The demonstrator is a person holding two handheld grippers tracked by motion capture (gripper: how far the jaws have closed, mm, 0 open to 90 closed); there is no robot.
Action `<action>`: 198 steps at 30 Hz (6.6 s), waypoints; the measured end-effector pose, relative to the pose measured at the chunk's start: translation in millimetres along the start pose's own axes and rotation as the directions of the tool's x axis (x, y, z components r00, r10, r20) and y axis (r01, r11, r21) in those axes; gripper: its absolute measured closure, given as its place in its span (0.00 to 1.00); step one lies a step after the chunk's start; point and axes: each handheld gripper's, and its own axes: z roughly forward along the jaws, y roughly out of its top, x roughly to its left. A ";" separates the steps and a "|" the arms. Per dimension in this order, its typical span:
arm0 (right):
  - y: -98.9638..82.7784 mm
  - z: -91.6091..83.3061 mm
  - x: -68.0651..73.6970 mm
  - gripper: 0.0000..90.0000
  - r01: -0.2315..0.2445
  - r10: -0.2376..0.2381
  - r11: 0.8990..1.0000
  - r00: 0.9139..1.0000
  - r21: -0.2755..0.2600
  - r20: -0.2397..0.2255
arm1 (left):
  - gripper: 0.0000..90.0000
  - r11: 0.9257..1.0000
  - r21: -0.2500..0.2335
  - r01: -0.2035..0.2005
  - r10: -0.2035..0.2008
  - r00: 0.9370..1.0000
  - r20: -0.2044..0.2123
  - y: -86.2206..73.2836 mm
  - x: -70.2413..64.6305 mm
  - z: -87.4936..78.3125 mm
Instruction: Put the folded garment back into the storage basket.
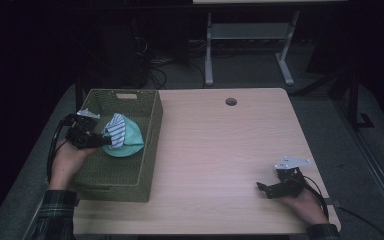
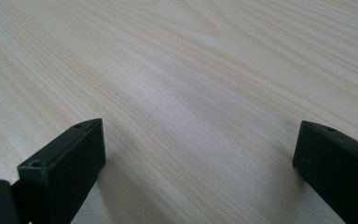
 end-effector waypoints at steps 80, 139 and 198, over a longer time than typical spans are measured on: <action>0.0 0.2 -0.3 0.02 0.004 -0.004 1.000 1.000 -0.002 0.000 | 0.22 0.999 -0.041 -0.034 0.037 0.997 0.062 26.7 -38.8 6.8; 0.0 0.1 -0.4 0.02 0.005 -0.005 1.000 1.000 -0.002 0.000 | 0.15 0.932 -0.241 -0.270 0.330 0.908 0.260 46.7 -226.7 95.3; -0.1 0.1 -0.4 0.02 0.005 -0.005 1.000 1.000 -0.003 0.001 | 0.14 0.926 -0.217 -0.309 0.357 0.905 0.233 0.4 -231.2 163.3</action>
